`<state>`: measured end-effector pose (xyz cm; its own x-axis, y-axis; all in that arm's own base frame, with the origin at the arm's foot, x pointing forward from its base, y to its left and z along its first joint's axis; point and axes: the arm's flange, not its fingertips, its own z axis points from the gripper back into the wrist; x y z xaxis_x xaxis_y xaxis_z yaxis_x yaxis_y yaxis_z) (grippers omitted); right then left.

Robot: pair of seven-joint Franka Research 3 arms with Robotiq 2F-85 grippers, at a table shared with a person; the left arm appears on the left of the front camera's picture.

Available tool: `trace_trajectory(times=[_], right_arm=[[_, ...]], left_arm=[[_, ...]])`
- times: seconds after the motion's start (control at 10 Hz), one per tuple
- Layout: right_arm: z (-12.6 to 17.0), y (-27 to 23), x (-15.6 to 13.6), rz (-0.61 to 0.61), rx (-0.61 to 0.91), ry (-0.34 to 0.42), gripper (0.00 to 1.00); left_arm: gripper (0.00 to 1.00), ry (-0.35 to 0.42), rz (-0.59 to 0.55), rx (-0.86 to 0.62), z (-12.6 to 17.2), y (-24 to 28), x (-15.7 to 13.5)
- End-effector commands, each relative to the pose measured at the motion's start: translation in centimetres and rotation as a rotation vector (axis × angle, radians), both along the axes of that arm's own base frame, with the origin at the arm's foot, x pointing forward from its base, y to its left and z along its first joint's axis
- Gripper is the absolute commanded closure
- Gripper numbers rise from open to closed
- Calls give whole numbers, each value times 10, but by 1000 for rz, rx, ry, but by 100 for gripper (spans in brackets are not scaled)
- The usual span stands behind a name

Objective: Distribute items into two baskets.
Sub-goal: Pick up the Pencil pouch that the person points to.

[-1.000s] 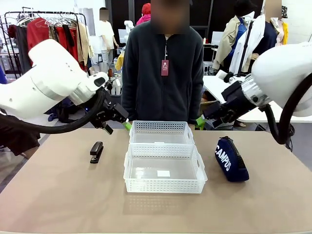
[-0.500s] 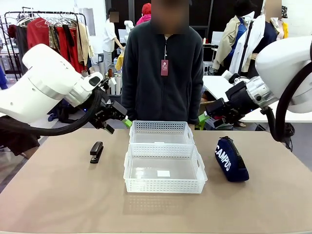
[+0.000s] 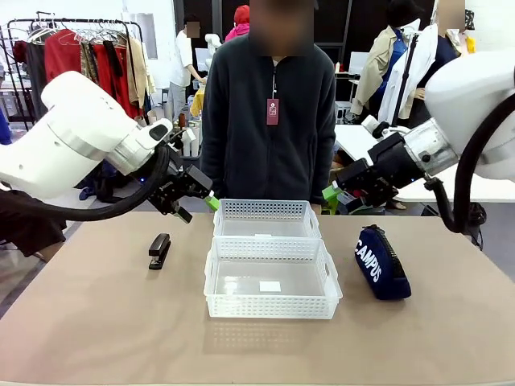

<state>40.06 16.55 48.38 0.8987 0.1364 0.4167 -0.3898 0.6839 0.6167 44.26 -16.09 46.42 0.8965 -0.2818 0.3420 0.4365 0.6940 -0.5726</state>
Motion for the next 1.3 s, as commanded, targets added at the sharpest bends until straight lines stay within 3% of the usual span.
trace_trajectory(times=[0.0,0.4,0.6,1.2], right_arm=[[16,-4,19,55,224,172,0],[46,-23,42,30,557,344,0],[54,-46,63,-9,659,434,0],[55,-106,97,-102,830,515,0]], left_arm=[[0,104,-40,-98,21,3,15],[0,124,-76,-445,62,22,26],[0,91,-84,-563,77,44,25],[0,111,-57,-729,67,94,30]])
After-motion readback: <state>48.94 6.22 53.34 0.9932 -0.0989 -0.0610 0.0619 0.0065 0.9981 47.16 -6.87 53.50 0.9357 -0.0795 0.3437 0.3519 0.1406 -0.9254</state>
